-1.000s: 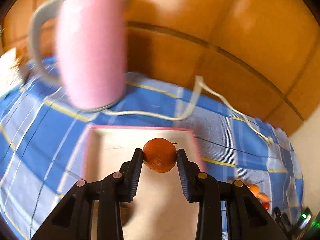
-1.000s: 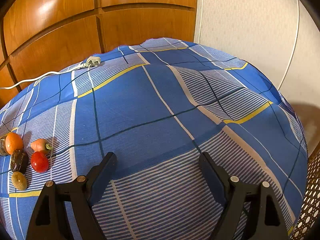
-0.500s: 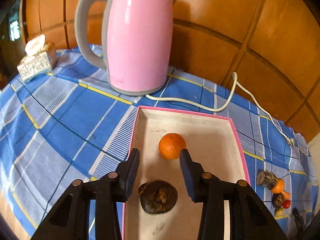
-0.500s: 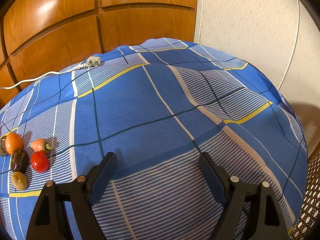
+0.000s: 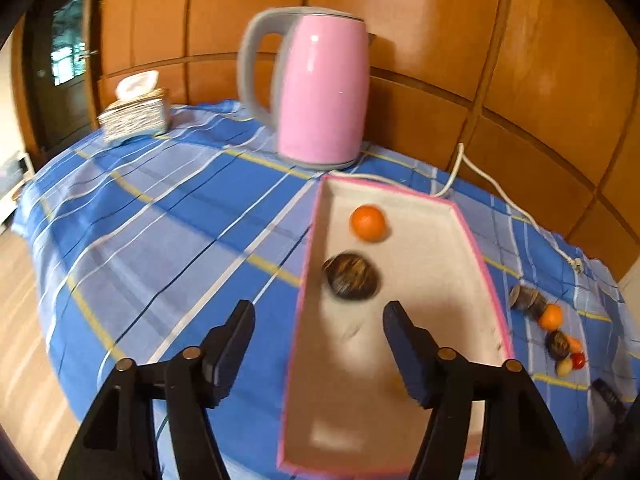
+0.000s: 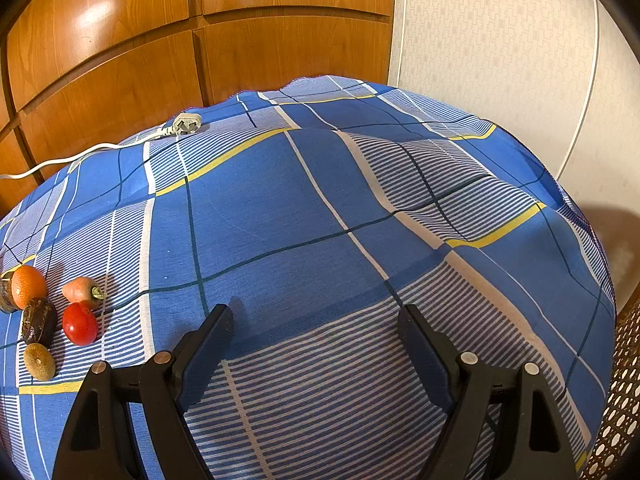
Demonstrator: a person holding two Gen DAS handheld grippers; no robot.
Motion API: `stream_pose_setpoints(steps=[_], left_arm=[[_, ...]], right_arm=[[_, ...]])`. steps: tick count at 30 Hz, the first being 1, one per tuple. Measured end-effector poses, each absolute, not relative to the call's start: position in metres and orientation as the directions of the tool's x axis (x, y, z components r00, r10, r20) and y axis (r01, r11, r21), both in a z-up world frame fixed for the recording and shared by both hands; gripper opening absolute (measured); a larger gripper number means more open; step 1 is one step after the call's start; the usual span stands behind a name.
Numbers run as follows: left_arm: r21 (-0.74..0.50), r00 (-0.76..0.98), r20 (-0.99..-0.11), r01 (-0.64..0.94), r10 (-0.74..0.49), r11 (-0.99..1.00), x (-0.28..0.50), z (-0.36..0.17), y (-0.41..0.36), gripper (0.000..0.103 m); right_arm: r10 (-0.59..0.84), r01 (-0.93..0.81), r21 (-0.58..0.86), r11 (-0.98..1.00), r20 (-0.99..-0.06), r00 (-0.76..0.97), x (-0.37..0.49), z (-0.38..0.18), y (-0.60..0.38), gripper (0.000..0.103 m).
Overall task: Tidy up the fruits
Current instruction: 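Lower the orange into the pink tray beside the dark fruit and release, then grasp the red cherry tomato with the right gripper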
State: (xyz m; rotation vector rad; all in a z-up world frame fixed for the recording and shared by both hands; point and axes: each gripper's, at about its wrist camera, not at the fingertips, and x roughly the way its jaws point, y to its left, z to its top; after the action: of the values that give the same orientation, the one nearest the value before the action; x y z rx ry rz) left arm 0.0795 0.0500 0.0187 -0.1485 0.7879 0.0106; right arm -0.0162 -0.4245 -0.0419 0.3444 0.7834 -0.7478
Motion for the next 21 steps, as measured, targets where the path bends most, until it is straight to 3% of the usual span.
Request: stream_pose_setpoints(steps=[10, 21], left_arm=[[-0.106, 0.695, -0.718, -0.172, 0.045, 0.979, 0.028, -0.011, 0.073, 0.083], [-0.142, 0.679, -0.734, -0.17, 0.011, 0.975, 0.018, -0.027, 0.073, 0.092]], right_arm=[[-0.477, 0.718, 0.01, 0.696, -0.741, 0.473, -0.016, -0.042, -0.424, 0.086], [-0.392, 0.676, 0.074, 0.733, -0.766, 0.51, -0.014, -0.033, -0.418, 0.083]])
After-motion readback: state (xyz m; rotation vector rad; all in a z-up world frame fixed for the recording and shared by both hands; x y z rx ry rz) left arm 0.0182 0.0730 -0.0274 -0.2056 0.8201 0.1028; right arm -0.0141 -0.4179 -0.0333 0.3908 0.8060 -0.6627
